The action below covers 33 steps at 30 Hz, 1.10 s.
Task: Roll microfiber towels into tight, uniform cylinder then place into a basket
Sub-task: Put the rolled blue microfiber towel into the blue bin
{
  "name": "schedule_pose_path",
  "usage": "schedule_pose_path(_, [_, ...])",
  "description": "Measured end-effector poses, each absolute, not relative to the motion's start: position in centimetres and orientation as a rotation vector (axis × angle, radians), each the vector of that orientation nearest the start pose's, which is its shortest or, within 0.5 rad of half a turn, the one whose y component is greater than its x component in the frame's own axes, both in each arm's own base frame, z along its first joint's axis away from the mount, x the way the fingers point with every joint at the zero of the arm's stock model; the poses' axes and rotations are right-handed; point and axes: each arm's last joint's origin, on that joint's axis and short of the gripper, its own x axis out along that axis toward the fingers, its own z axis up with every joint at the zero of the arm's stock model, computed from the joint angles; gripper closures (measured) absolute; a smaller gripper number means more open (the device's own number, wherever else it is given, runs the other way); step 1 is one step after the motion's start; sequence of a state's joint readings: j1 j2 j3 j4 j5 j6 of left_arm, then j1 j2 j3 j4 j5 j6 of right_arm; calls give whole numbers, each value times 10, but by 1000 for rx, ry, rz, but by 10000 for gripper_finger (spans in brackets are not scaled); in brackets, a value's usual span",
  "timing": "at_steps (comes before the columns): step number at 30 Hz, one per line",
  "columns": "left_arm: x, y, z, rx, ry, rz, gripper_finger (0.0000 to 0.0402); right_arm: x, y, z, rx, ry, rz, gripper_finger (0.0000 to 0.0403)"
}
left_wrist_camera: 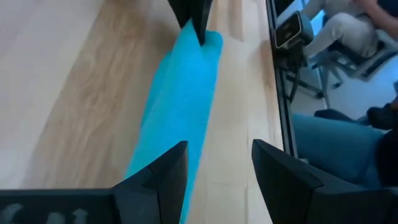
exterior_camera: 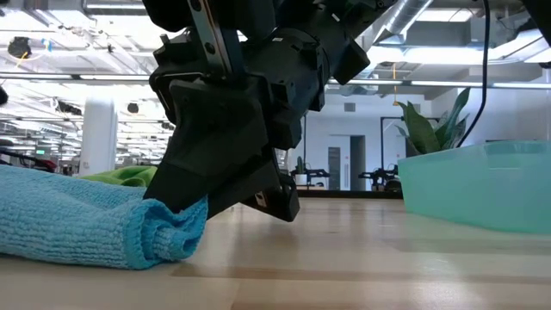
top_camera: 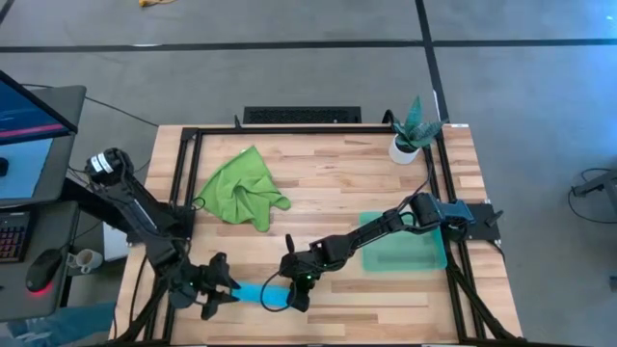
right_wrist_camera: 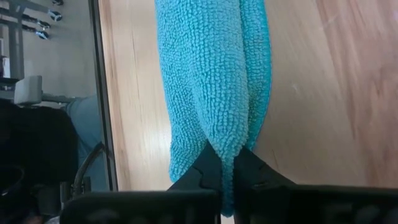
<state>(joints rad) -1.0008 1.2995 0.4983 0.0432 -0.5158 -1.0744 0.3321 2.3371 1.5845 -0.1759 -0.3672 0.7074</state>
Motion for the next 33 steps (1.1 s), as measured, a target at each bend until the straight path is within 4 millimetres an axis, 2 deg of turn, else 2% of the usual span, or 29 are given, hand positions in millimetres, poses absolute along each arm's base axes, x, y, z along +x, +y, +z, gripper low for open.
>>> schedule_pose_path(5, [142, -177, 153, -525, 740, -88, 231, 450, 166, 94, 643, 1135, 285, 383])
schedule_pose_path(14, [153, -168, 153, -565, 766, -66, 229, 450, 167, 94, 642, 1134, 284, 384])
schedule_pose_path(17, [154, -168, 151, -594, 800, -74, 219, 450, 167, 94, 642, 1134, 284, 380])
schedule_pose_path(24, [152, -160, 142, -538, 882, 1, 181, 450, 167, 94, 642, 1134, 285, 383])
schedule_pose_path(33, [154, -163, 127, -530, 992, -11, 178, 450, 167, 94, 643, 1134, 285, 380])
